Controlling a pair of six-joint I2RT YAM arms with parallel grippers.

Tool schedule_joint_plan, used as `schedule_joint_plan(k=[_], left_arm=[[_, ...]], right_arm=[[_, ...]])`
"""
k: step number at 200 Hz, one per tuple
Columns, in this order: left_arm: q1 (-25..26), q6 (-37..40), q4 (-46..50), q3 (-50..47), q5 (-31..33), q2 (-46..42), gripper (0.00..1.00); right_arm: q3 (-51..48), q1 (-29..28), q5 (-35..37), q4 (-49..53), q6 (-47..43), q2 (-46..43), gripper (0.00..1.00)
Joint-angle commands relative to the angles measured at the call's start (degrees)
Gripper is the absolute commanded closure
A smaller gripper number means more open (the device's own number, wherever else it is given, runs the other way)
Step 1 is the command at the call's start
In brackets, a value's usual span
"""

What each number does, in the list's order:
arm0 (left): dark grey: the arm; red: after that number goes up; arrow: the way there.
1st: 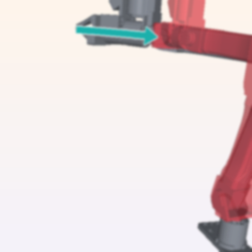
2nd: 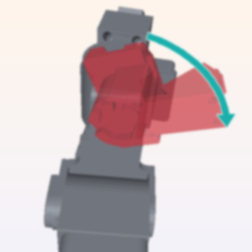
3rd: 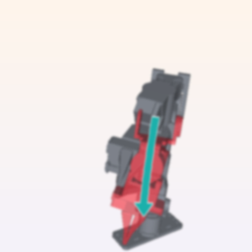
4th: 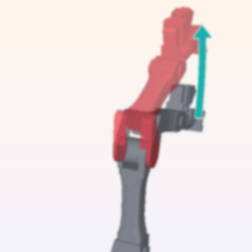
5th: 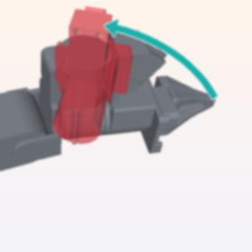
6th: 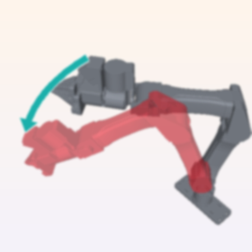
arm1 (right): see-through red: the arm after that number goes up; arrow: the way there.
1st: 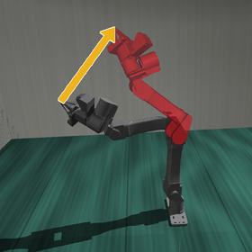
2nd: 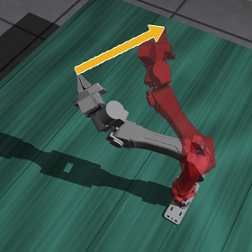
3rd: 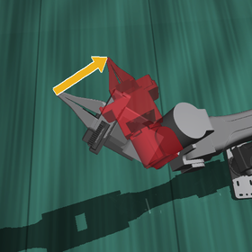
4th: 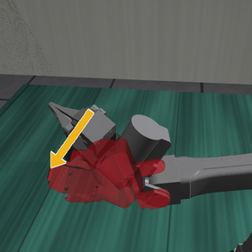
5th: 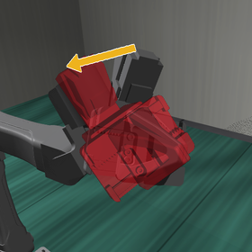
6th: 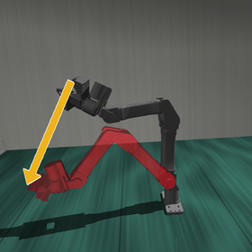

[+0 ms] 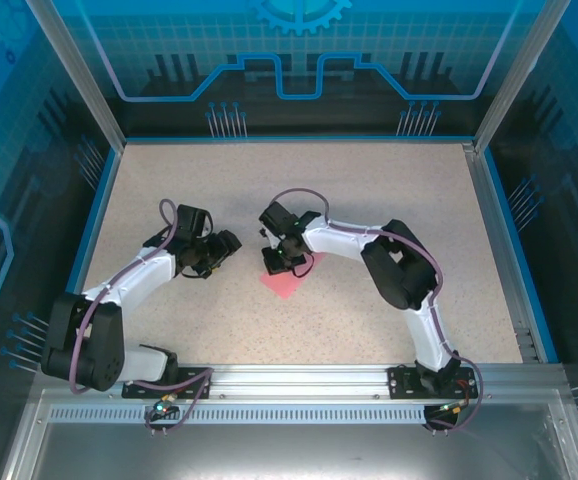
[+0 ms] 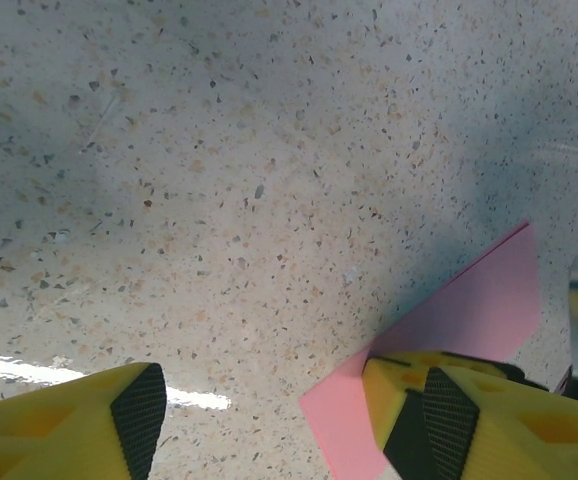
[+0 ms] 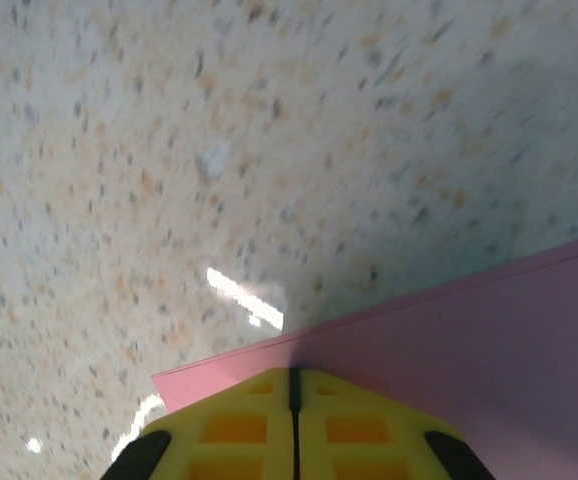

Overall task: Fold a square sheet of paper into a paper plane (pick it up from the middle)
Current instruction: Rotate the square sheet of paper at the center of the table.

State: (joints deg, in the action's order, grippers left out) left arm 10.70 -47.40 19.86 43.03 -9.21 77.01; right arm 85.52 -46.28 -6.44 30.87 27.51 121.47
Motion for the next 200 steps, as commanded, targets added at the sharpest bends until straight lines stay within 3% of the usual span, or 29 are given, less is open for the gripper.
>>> schedule_joint_plan(k=[1,44,77,87,110,153,200], left_arm=[[-0.50,1.60,0.80,-0.10,0.25,0.69,0.26],[-0.39,1.43,0.06,-0.36,-1.39,0.77,0.23],[-0.26,1.24,-0.69,-0.52,-3.37,1.06,0.22],[-0.16,1.25,-0.77,-0.62,-3.62,0.88,0.22],[0.36,1.60,-0.55,-0.61,-4.50,0.68,0.20],[3.96,2.16,-0.26,0.28,-6.72,2.67,0.19],[10.29,0.58,-1.94,0.67,-9.02,6.11,0.19]], right_arm=[[-7.23,-1.97,-1.05,6.89,-11.32,-3.10,0.93],[-13.68,-0.92,1.33,8.46,-21.11,-12.48,0.91],[-15.06,2.04,1.65,0.31,-7.22,-19.15,0.80],[-16.51,2.69,4.10,-2.39,-1.15,-20.09,0.72],[-17.38,3.39,10.43,-2.61,7.34,-19.21,0.64],[-14.30,4.94,12.17,-1.43,12.66,-14.33,0.62],[-10.62,6.77,10.73,-1.79,12.05,-10.56,0.59]])
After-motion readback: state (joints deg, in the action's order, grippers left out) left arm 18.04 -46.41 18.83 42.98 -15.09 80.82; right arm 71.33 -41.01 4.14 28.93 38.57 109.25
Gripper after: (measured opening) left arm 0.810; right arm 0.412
